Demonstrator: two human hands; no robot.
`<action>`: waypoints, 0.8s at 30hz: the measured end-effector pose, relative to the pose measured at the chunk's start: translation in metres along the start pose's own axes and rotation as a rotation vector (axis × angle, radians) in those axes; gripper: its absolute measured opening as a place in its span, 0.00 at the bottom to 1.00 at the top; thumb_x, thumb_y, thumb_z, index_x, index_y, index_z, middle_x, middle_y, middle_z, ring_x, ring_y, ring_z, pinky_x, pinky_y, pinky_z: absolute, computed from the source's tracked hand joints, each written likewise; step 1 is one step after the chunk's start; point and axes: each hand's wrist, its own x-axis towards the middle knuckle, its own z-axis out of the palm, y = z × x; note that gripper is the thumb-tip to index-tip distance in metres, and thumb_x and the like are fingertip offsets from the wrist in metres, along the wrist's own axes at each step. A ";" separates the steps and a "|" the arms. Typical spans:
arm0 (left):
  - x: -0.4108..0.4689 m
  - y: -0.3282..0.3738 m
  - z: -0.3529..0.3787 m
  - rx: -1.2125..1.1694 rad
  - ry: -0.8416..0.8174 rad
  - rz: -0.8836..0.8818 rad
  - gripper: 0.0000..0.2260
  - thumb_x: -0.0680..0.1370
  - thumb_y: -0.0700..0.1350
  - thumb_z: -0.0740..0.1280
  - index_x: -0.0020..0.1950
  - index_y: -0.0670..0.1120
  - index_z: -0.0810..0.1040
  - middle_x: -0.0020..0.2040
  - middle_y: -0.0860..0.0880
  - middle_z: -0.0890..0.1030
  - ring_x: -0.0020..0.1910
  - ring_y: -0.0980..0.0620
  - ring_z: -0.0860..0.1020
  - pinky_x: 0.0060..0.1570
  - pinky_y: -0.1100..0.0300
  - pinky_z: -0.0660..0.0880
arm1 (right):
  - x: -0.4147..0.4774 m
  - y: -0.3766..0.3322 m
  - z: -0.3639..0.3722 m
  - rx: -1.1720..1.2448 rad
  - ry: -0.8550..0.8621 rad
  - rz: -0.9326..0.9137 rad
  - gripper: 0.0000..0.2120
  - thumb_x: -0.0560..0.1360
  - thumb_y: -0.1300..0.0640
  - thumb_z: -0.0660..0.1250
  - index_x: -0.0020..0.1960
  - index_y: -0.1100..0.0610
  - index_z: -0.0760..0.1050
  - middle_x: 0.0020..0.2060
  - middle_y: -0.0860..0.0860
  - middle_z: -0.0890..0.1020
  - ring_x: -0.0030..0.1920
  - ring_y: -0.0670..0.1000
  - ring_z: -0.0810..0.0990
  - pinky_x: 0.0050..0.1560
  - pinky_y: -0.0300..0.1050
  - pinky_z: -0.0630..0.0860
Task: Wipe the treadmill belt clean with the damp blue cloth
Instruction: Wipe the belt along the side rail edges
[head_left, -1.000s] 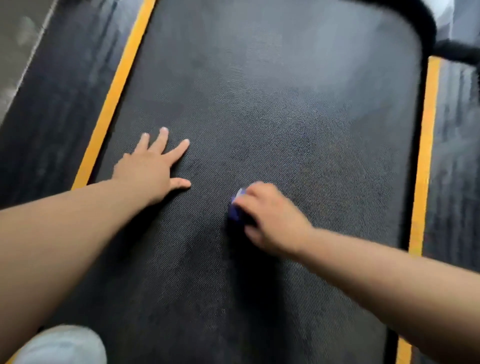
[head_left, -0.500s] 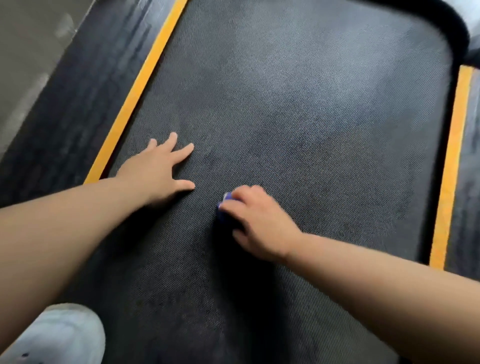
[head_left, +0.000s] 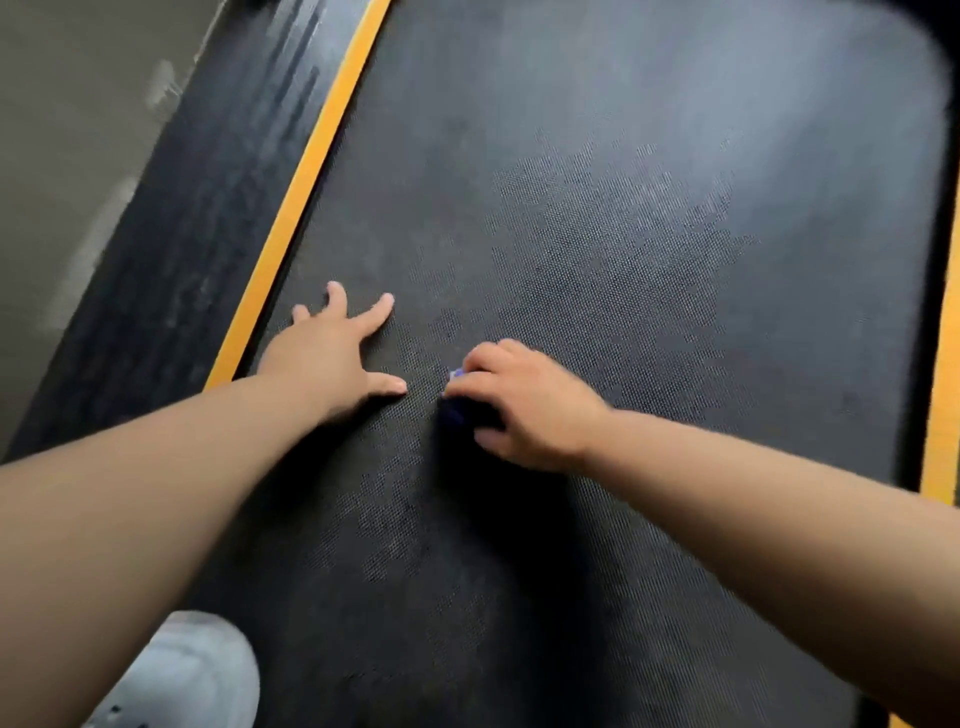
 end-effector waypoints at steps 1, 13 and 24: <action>0.000 -0.001 0.000 0.016 -0.012 0.005 0.43 0.69 0.70 0.64 0.75 0.65 0.41 0.78 0.48 0.40 0.75 0.36 0.49 0.60 0.41 0.72 | 0.007 0.015 -0.006 -0.011 0.050 0.018 0.17 0.65 0.51 0.65 0.54 0.50 0.77 0.50 0.52 0.77 0.51 0.56 0.74 0.52 0.49 0.73; -0.004 -0.006 0.003 0.043 -0.006 0.042 0.46 0.69 0.70 0.65 0.75 0.63 0.37 0.77 0.50 0.39 0.76 0.38 0.48 0.58 0.44 0.73 | 0.031 0.000 0.005 0.018 0.089 -0.056 0.17 0.66 0.52 0.62 0.54 0.53 0.77 0.50 0.54 0.77 0.47 0.57 0.75 0.52 0.51 0.74; -0.006 -0.014 0.011 -0.060 0.042 0.035 0.48 0.68 0.69 0.66 0.76 0.59 0.37 0.77 0.55 0.37 0.77 0.44 0.45 0.60 0.43 0.72 | 0.053 -0.015 0.000 -0.017 0.194 0.214 0.14 0.66 0.54 0.63 0.52 0.49 0.76 0.53 0.51 0.74 0.52 0.57 0.72 0.54 0.51 0.73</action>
